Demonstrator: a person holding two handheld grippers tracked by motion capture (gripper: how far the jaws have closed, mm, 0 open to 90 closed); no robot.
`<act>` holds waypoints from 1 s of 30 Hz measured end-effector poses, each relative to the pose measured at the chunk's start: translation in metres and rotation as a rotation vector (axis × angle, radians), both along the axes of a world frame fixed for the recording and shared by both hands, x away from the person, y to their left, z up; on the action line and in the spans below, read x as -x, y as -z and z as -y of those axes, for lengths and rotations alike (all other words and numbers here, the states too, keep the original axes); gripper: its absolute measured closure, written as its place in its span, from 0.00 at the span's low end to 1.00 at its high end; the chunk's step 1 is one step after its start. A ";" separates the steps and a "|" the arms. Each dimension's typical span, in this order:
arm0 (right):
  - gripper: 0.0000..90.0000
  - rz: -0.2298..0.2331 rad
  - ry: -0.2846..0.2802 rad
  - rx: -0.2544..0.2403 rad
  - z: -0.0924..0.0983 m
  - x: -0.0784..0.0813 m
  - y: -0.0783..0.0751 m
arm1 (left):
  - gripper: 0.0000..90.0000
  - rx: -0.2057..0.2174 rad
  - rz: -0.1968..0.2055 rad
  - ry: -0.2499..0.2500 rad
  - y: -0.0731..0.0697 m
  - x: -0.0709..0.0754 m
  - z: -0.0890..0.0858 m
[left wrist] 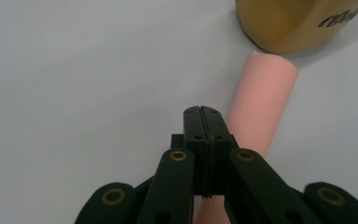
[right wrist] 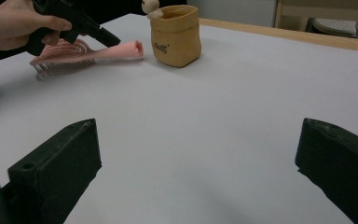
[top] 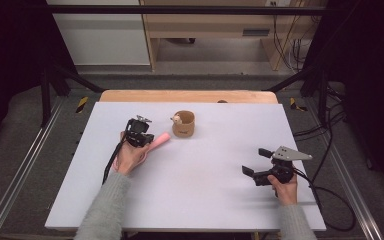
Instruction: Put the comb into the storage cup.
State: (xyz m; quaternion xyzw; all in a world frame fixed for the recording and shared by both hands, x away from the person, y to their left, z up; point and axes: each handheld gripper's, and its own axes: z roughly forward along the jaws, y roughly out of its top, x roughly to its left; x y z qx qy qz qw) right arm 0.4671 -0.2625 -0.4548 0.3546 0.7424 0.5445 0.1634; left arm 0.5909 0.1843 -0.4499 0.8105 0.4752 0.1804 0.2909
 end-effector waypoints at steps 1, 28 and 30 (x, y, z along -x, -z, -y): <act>0.00 0.000 0.000 0.000 0.000 0.000 0.000 | 1.00 -0.006 -0.001 0.009 0.000 0.001 0.001; 0.00 0.000 -0.001 0.003 0.000 0.000 0.000 | 1.00 -0.027 0.006 0.138 0.001 0.034 0.012; 0.00 -0.001 -0.002 0.002 0.000 0.000 0.000 | 1.00 -0.024 0.006 0.143 0.001 0.036 0.012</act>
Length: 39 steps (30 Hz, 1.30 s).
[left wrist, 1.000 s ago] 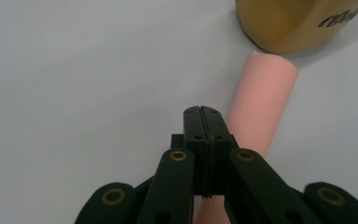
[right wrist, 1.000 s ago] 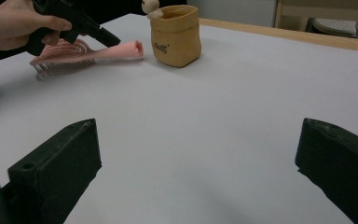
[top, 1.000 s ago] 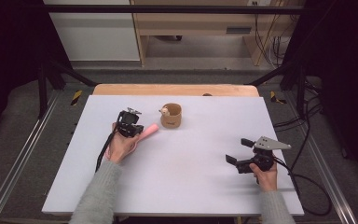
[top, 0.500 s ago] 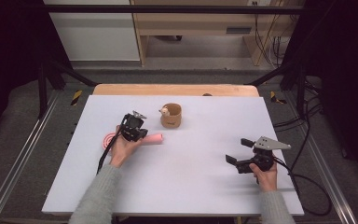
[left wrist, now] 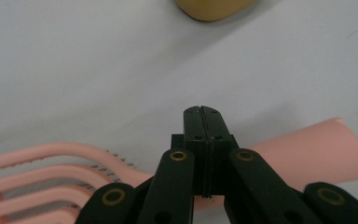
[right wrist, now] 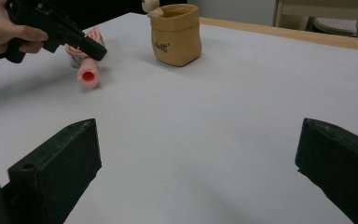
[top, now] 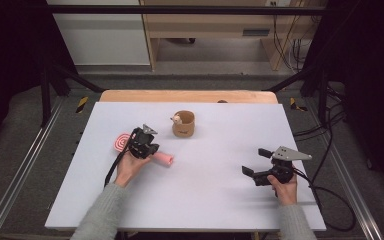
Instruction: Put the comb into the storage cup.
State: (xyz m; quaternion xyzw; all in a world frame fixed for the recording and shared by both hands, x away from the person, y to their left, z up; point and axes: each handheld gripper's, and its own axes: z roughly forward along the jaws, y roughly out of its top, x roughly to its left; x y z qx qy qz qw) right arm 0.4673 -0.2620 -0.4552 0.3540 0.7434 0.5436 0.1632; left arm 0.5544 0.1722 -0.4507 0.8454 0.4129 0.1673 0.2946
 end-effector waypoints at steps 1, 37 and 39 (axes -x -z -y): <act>0.00 0.001 0.000 0.000 0.000 0.000 0.000 | 1.00 -0.001 0.004 0.009 0.000 0.002 0.000; 0.00 -0.003 0.000 0.003 0.000 0.000 0.000 | 1.00 -0.056 0.020 0.049 0.004 0.048 -0.035; 0.00 -0.002 0.001 0.004 0.000 0.000 0.000 | 1.00 -0.052 0.020 0.043 0.004 0.049 -0.038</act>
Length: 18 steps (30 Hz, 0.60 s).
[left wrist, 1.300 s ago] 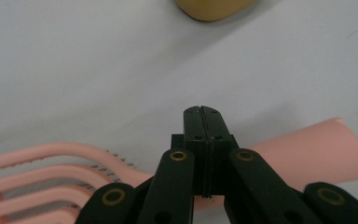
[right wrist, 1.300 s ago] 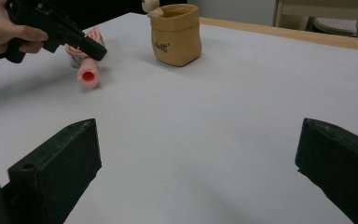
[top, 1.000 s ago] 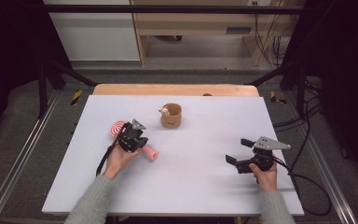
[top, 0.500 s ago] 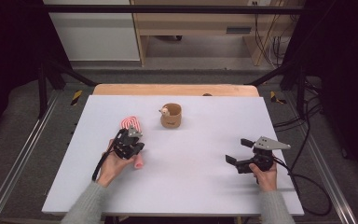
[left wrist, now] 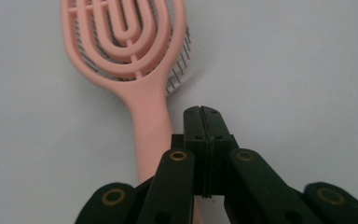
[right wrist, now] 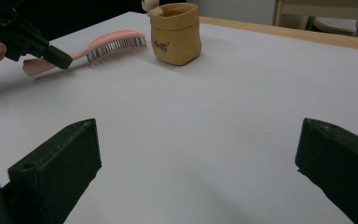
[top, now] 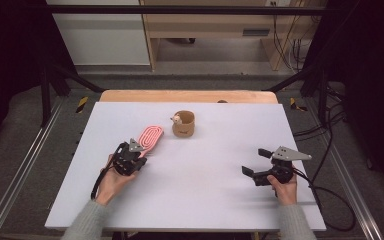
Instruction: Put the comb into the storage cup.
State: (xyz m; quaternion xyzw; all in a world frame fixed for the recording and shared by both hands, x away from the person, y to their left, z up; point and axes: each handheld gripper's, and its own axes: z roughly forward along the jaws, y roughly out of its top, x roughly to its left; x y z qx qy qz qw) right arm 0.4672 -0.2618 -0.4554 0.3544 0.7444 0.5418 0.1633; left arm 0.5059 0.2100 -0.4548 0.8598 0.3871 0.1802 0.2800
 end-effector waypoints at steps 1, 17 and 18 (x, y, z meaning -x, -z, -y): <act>0.00 0.000 0.000 0.000 0.000 0.000 0.000 | 1.00 0.000 0.000 -0.001 -0.001 0.000 -0.001; 0.00 -0.001 -0.001 0.001 0.000 0.000 0.000 | 0.96 0.093 0.051 -0.024 -0.020 0.007 -0.016; 0.00 -0.001 -0.001 0.001 0.000 0.000 0.000 | 0.94 0.103 0.057 -0.029 -0.023 0.008 -0.018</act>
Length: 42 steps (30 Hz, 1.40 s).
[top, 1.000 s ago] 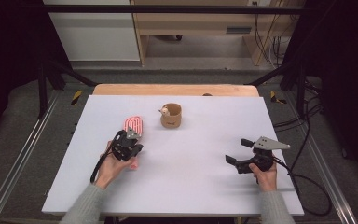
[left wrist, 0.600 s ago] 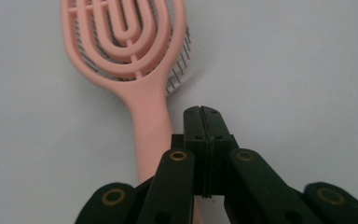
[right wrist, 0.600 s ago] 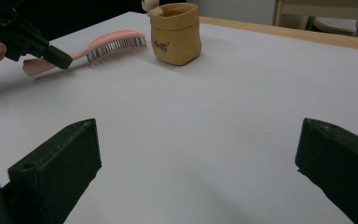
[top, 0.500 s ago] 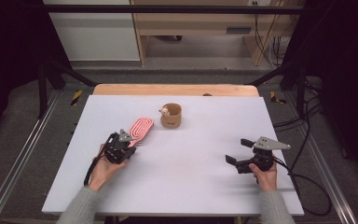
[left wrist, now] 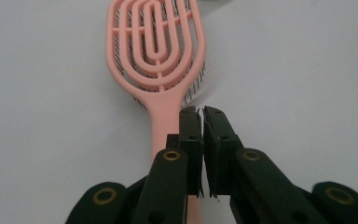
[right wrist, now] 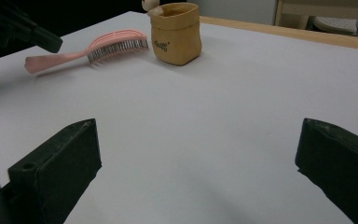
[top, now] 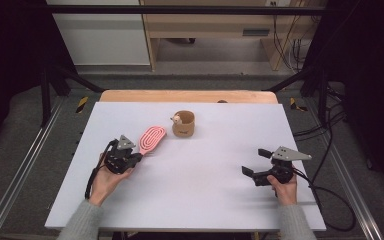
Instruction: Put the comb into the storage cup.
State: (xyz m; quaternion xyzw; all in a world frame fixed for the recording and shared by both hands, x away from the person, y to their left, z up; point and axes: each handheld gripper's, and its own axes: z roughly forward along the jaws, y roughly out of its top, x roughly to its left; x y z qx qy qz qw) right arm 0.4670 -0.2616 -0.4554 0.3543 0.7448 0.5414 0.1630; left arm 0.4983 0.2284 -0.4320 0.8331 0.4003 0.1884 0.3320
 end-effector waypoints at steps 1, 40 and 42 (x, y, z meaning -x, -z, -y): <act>0.00 0.000 0.000 0.000 0.000 0.000 0.000 | 0.92 0.015 0.007 -0.003 -0.002 0.001 -0.002; 0.00 0.003 0.001 0.004 0.000 0.000 0.000 | 0.00 0.148 0.099 -0.062 -0.052 0.001 -0.023; 0.00 0.003 0.001 0.004 0.000 0.000 0.000 | 0.00 0.150 0.095 -0.066 -0.051 -0.002 -0.023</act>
